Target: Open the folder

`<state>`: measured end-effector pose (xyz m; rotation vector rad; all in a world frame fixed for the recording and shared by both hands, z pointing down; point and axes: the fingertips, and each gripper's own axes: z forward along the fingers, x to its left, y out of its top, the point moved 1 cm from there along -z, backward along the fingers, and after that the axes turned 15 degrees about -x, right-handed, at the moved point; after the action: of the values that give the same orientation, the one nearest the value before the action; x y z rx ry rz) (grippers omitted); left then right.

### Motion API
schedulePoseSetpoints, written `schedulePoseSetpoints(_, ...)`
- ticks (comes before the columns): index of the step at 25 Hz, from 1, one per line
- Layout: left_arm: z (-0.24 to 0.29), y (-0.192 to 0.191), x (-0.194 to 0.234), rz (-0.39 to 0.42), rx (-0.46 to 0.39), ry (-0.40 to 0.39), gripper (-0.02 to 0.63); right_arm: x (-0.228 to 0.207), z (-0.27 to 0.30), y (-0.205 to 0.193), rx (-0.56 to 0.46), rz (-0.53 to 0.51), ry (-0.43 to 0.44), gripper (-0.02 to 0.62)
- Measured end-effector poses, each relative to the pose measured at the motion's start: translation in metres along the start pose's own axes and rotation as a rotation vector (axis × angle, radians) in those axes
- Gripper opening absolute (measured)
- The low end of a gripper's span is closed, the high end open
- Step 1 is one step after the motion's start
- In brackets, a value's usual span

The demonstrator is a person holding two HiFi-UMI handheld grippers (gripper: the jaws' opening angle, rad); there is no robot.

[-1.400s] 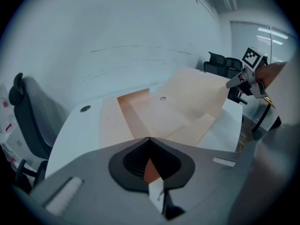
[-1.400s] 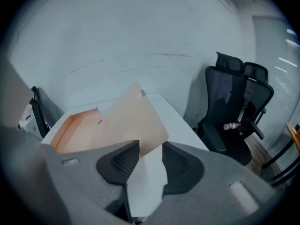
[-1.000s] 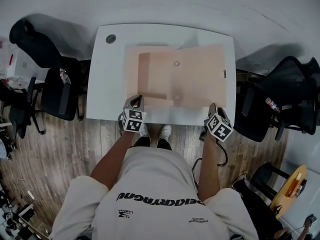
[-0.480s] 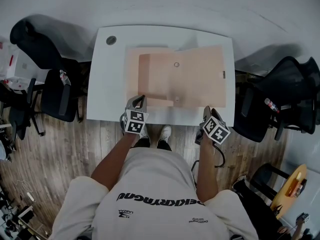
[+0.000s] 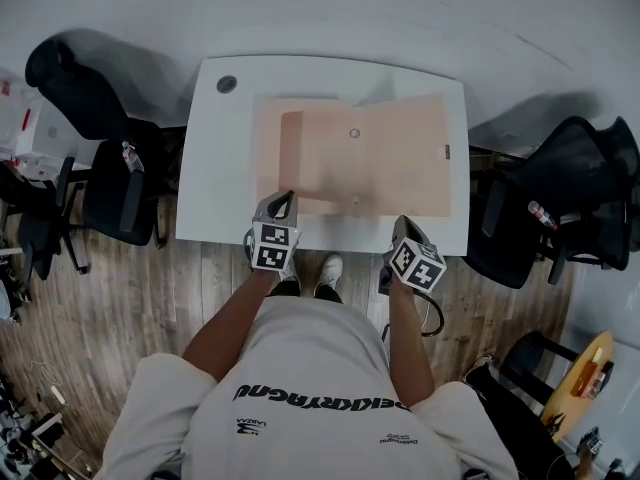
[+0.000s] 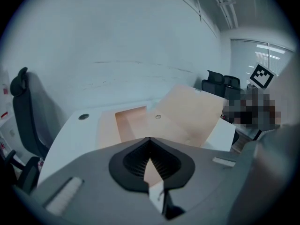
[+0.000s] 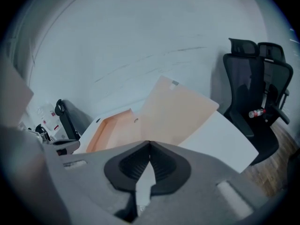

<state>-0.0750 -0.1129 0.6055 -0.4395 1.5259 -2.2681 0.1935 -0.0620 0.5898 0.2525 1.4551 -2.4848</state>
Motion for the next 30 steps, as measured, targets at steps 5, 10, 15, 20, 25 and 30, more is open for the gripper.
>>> schedulePoseSetpoints(5, -0.007, 0.012, 0.003, -0.026, -0.025, 0.022, -0.005, 0.029, 0.005, 0.009, -0.036, -0.036, 0.086, 0.001)
schedulePoseSetpoints(10, -0.011, 0.020, 0.003, -0.040, -0.038, 0.036, -0.005, 0.055, 0.008, 0.015, -0.067, -0.070, 0.171, 0.000)
schedulePoseSetpoints(15, -0.012, 0.029, 0.004, -0.058, -0.059, 0.049, -0.005, 0.078, 0.012, 0.022, -0.107, -0.105, 0.228, 0.000)
schedulePoseSetpoints(20, -0.014, 0.044, 0.001, -0.099, -0.099, 0.038, -0.005, 0.099, 0.016, 0.033, -0.152, -0.137, 0.269, 0.000)
schedulePoseSetpoints(25, -0.018, 0.063, -0.003, -0.116, -0.137, 0.025, -0.005, 0.120, 0.017, 0.043, -0.192, -0.174, 0.320, -0.002)
schedulePoseSetpoints(30, -0.026, 0.088, -0.016, -0.109, -0.193, 0.001, -0.006, 0.138, 0.012, 0.056, -0.258, -0.208, 0.358, -0.002)
